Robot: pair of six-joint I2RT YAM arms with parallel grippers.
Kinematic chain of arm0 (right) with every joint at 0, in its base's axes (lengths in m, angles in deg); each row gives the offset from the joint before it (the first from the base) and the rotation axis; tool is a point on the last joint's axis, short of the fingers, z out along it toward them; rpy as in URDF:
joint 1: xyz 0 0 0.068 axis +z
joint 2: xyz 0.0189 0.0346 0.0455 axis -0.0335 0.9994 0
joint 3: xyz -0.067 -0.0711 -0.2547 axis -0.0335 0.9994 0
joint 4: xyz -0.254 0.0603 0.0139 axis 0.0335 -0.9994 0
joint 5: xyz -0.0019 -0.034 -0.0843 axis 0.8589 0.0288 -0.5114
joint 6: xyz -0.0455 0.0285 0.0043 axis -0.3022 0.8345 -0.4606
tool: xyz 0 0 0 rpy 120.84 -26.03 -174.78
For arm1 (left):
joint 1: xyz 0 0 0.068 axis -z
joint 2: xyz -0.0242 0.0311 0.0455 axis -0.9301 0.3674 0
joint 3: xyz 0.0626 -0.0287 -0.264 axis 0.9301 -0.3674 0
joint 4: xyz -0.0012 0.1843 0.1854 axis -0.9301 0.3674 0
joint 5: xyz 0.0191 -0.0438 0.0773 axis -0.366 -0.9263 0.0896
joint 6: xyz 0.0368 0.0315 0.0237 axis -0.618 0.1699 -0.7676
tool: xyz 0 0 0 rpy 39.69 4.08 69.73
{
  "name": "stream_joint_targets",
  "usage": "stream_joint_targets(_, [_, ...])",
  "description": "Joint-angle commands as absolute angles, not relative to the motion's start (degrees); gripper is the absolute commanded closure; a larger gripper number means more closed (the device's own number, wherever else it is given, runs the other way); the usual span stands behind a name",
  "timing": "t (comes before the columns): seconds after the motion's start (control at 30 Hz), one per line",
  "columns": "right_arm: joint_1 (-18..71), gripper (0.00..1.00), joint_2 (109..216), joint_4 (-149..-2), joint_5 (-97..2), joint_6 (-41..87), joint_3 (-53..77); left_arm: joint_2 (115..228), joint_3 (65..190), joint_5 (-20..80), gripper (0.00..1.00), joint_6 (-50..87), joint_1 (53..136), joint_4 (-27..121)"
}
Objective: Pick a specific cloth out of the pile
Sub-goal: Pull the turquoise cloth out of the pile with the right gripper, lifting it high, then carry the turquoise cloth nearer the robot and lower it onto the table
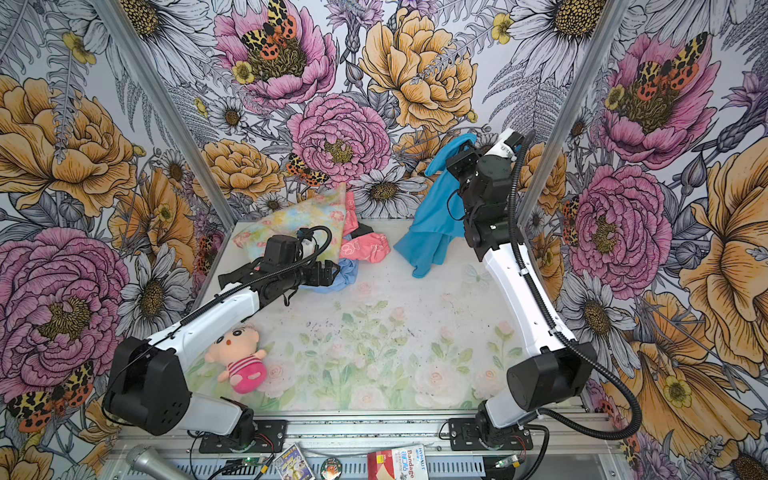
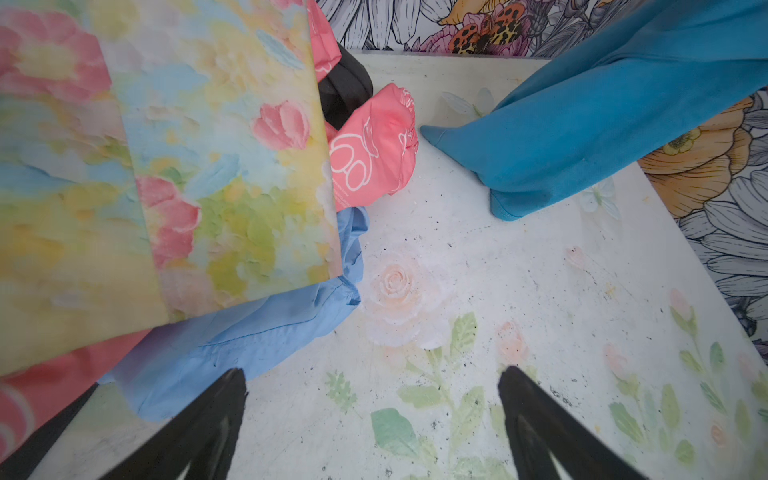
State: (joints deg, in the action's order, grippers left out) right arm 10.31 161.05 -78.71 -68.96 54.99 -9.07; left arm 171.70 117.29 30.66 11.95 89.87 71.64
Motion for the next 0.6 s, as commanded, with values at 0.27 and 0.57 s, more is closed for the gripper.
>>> stream_joint_targets(0.27, [7.64,1.0,149.06,-89.5,-69.84,51.1,-2.47,171.2,120.08,26.35,0.03,10.61,92.3,73.41])
stream_joint_targets(0.57, [6.0,1.0,140.76,-98.19,-70.31,49.52,4.66,170.15,121.14,24.12,0.03,9.23,96.14,76.04])
